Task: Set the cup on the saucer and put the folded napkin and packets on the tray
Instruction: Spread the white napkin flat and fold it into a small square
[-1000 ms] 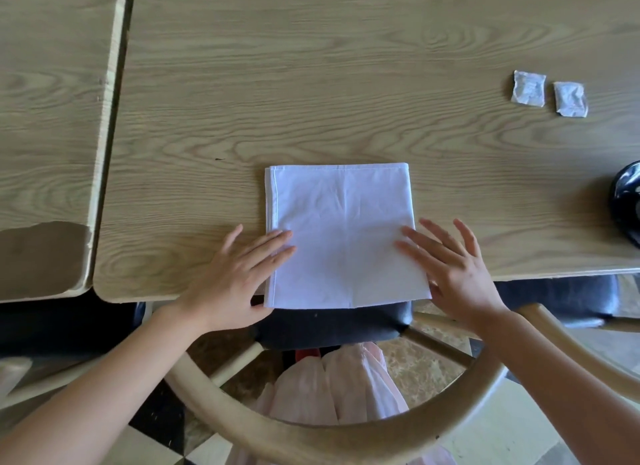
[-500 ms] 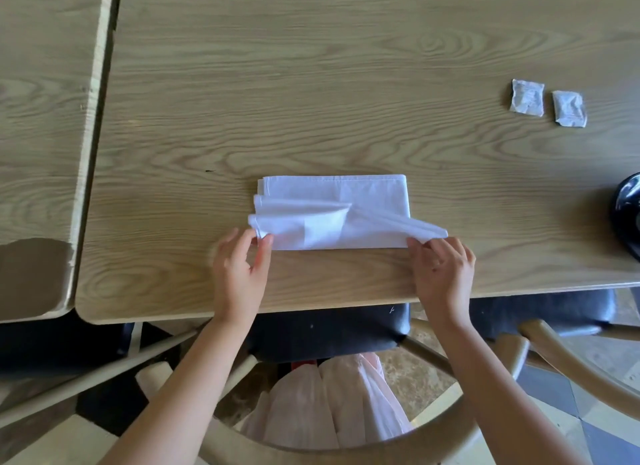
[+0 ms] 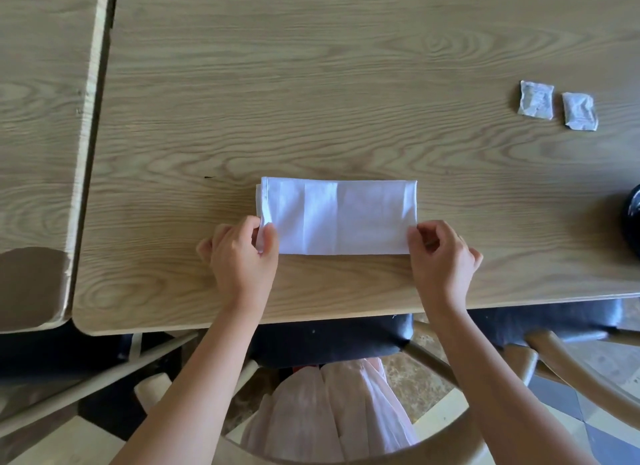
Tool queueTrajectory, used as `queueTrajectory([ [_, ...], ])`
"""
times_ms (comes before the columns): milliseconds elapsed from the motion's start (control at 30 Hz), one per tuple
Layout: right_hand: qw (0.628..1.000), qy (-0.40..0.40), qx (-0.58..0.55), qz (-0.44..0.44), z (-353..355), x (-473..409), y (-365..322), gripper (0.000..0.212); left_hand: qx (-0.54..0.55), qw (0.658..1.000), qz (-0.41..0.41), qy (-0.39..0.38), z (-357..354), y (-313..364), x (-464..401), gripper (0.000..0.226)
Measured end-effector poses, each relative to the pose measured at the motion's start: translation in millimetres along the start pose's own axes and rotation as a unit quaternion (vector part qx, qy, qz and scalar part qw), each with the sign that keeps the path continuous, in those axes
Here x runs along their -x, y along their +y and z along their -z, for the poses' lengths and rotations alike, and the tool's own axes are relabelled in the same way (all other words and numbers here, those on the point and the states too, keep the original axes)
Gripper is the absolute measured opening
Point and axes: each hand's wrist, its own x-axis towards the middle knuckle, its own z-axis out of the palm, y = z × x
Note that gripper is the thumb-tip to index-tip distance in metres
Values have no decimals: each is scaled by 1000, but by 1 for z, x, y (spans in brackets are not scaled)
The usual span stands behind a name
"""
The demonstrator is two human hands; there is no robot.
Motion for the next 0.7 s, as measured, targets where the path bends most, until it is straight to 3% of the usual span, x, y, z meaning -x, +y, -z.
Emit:
queueTrajectory([
  [233,1000,5,-7,-11,-2,-1,-2,13,8,1000,18,-14,1,-1,2,8],
  [333,1000,9,-6,-20,-4,-3,-3,13,22,999,21,-13,1,-1,2,15],
  [433,999,20,25,-24,-4,-4,-8,8,-6,1000,-5,2,2,-1,5,39],
  [500,995,58,82,26,-4,-2,-12,19,-34,996,-82,-8,2,3,7,54],
  [567,981,59,133,132,-6,-1,-22,37,-59,980,-183,-51,-3,13,7,59],
  [633,955,-11,171,240,-15,-1,-34,47,-81,956,-260,-112,-14,28,7,59],
  [700,932,-105,185,294,-29,-3,-44,51,-121,932,-300,-167,-25,38,6,57],
])
